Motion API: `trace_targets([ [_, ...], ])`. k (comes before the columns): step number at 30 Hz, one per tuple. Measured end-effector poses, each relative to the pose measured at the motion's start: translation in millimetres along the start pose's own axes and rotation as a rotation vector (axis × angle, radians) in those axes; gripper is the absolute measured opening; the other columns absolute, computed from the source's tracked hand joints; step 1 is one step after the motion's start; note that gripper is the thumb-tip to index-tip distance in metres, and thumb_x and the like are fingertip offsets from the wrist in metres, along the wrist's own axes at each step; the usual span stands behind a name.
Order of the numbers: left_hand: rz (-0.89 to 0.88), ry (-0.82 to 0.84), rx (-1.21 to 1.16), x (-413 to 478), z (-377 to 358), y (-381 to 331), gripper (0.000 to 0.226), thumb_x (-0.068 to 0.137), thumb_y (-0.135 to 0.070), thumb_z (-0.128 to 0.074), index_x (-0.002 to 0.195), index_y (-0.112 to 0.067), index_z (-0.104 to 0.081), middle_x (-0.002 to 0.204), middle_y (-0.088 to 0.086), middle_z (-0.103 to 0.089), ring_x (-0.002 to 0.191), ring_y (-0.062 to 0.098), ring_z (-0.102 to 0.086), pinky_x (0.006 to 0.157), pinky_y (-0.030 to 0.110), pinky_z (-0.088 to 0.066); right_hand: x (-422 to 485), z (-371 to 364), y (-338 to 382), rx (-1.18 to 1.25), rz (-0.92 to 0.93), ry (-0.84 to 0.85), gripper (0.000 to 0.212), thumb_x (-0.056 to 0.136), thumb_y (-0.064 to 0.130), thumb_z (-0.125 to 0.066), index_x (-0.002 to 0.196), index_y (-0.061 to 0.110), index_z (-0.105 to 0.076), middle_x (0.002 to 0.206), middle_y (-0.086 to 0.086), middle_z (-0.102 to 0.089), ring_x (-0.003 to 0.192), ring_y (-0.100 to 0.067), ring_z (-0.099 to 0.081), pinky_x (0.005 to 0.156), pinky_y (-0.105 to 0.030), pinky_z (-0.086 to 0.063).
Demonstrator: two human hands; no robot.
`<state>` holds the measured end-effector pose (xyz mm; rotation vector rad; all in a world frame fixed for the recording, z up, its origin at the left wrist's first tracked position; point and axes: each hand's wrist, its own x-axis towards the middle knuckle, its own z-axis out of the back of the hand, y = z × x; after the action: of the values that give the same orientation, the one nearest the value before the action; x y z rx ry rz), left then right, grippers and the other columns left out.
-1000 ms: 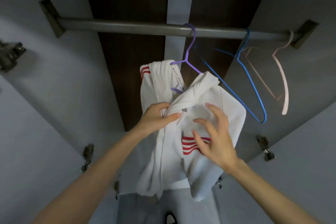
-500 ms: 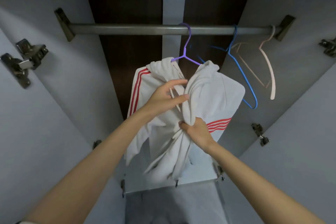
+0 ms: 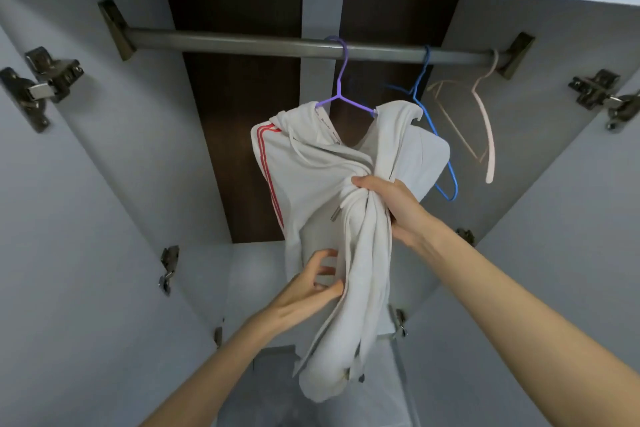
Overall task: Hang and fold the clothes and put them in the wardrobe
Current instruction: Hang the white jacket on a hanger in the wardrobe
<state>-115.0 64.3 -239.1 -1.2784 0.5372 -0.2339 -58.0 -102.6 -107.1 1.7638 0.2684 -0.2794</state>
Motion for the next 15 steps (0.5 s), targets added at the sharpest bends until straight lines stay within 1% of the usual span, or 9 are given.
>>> trace_targets([
  [1,-0.005,0.016,-0.036,-4.9,-7.1,0.7,0.057,0.069,-0.079,-0.057,0.119,-0.066,-0.033,0.127,-0.015,-0.051,0.107,-0.003,-0.057,0.093,0.023,-0.048,-1.6,3.6,1.7,0.014,-0.002,-0.003,0.035,0.085,0.011,-0.067,0.116,-0.004,-0.063,0.102,-0.015,-0.072,0.095,-0.027,-0.07,0.079,-0.033,-0.057],
  [3,-0.032,0.018,-0.127,-16.5,-20.2,3.2,0.051,0.07,-0.08,-0.054,0.116,-0.064,-0.041,0.122,-0.017,-0.055,0.105,-0.003,-0.059,0.087,0.02,-0.05,-4.7,9.0,4.3,0.038,-0.02,-0.001,0.036,0.083,0.012,-0.069,0.116,-0.003,-0.063,0.1,-0.015,-0.073,0.092,-0.027,-0.071,0.073,-0.032,-0.057],
  [5,-0.055,-0.01,-0.141,-28.0,-30.8,4.5,0.039,0.076,-0.07,-0.057,0.112,-0.055,-0.055,0.113,-0.012,-0.062,0.101,0.001,-0.062,0.081,0.017,-0.051,-7.5,12.8,5.9,0.041,-0.046,-0.009,0.039,0.082,0.014,-0.07,0.117,-0.002,-0.062,0.102,-0.016,-0.072,0.093,-0.028,-0.07,0.074,-0.034,-0.058],
  [7,-0.067,-0.004,-0.117,-37.4,-42.4,6.1,0.031,0.084,-0.057,-0.06,0.11,-0.042,-0.063,0.108,-0.009,-0.067,0.099,0.006,-0.064,0.082,0.02,-0.051,-10.8,16.4,6.2,0.033,-0.057,-0.009,0.041,0.081,0.015,-0.071,0.118,-0.001,-0.061,0.104,-0.017,-0.071,0.095,-0.029,-0.07,0.079,-0.037,-0.057],
  [8,-0.071,0.005,-0.107,-41.3,-49.2,6.8,0.033,0.083,-0.057,-0.06,0.11,-0.038,-0.064,0.108,-0.011,-0.068,0.099,0.005,-0.064,0.084,0.019,-0.05,-12.8,17.6,6.0,0.031,-0.059,-0.003,0.041,0.082,0.015,-0.071,0.119,-0.001,-0.061,0.104,-0.016,-0.071,0.096,-0.029,-0.07,0.079,-0.037,-0.057],
  [9,-0.062,0.007,-0.105,-44.2,-56.0,7.6,0.038,0.081,-0.063,-0.059,0.109,-0.037,-0.063,0.108,-0.015,-0.067,0.1,0.003,-0.063,0.084,0.017,-0.049,-15.3,18.6,5.4,0.032,-0.06,0.002,0.041,0.082,0.015,-0.07,0.119,-0.001,-0.061,0.105,-0.016,-0.071,0.095,-0.029,-0.07,0.078,-0.036,-0.057],
  [11,-0.033,-0.027,-0.113,-48.1,-68.2,7.2,0.046,0.074,-0.07,-0.06,0.11,-0.041,-0.06,0.109,-0.022,-0.065,0.101,-0.002,-0.061,0.082,0.014,-0.049,-20.5,20.0,4.3,0.024,-0.065,0.008,0.041,0.083,0.015,-0.07,0.119,-0.001,-0.06,0.106,-0.016,-0.071,0.095,-0.028,-0.069,0.079,-0.036,-0.057],
  [13,-0.036,-0.112,-0.106,-49.5,-76.8,7.2,0.035,0.08,-0.06,-0.062,0.112,-0.046,-0.055,0.111,-0.023,-0.065,0.103,-0.003,-0.061,0.084,0.016,-0.05,-26.7,20.9,4.4,-0.012,-0.07,0.023,0.041,0.083,0.016,-0.07,0.12,-0.002,-0.06,0.105,-0.015,-0.071,0.093,-0.026,-0.07,0.077,-0.035,-0.057],
  [15,-0.046,-0.207,-0.11,-52.1,-79.4,6.8,0.025,0.089,-0.047,-0.056,0.114,-0.045,-0.053,0.113,-0.022,-0.064,0.104,-0.003,-0.061,0.088,0.017,-0.05,-33.9,22.1,6.6,-0.06,-0.063,0.033,0.042,0.085,0.018,-0.069,0.121,0.0,-0.058,0.104,-0.014,-0.071,0.087,-0.023,-0.07,0.071,-0.032,-0.058],
])
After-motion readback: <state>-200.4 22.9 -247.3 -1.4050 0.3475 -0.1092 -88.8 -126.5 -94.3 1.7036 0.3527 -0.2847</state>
